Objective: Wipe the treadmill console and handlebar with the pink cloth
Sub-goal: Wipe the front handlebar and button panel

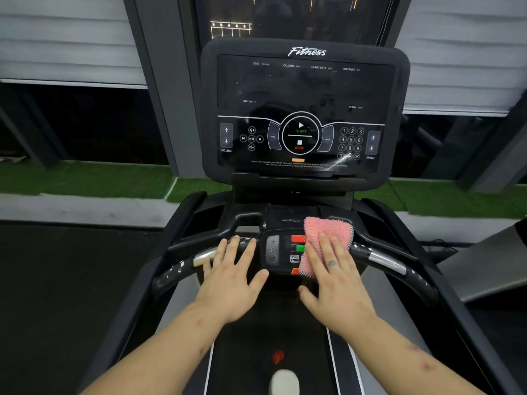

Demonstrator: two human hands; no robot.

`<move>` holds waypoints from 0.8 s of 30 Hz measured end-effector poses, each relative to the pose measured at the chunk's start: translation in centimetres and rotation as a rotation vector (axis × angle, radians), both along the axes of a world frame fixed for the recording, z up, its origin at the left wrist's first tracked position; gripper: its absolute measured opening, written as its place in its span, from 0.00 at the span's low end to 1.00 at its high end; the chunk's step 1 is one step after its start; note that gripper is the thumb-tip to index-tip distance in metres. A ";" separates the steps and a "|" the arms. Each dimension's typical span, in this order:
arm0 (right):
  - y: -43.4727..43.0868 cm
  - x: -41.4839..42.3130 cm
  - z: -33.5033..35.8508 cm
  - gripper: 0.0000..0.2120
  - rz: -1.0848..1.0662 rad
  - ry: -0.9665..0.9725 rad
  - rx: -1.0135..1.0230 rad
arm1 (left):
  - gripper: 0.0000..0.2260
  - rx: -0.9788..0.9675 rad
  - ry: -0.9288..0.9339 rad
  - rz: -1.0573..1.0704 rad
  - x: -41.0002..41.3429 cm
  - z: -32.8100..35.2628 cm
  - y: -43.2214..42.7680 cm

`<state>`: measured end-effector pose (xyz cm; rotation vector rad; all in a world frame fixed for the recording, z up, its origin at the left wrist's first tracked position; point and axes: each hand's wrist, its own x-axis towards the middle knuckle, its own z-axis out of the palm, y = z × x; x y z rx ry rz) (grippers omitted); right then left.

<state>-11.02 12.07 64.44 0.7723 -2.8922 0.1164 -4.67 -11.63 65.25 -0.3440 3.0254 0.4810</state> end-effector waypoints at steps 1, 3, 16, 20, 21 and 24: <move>-0.6 0.1 0.0 0.44 0.014 0.001 0.001 | 0.32 0.002 0.003 -0.001 0.0 -0.1 0.0; -1.9 0.4 0.1 0.43 0.047 -0.009 0.012 | 0.33 0.002 0.005 -0.009 0.1 -0.1 -0.1; -3.6 0.6 1.2 0.42 0.147 -0.019 0.049 | 0.32 0.001 0.017 -0.016 0.1 -0.2 -0.2; -0.9 0.3 0.8 0.42 0.076 -0.022 0.063 | 0.32 0.008 0.005 -0.017 0.1 0.0 -0.3; -0.3 0.2 0.6 0.42 0.057 -0.011 0.068 | 0.32 0.005 0.001 -0.015 0.1 0.0 -0.2; 0.9 0.0 0.1 0.43 0.015 -0.007 0.058 | 0.32 0.001 0.001 -0.010 0.1 0.0 -0.2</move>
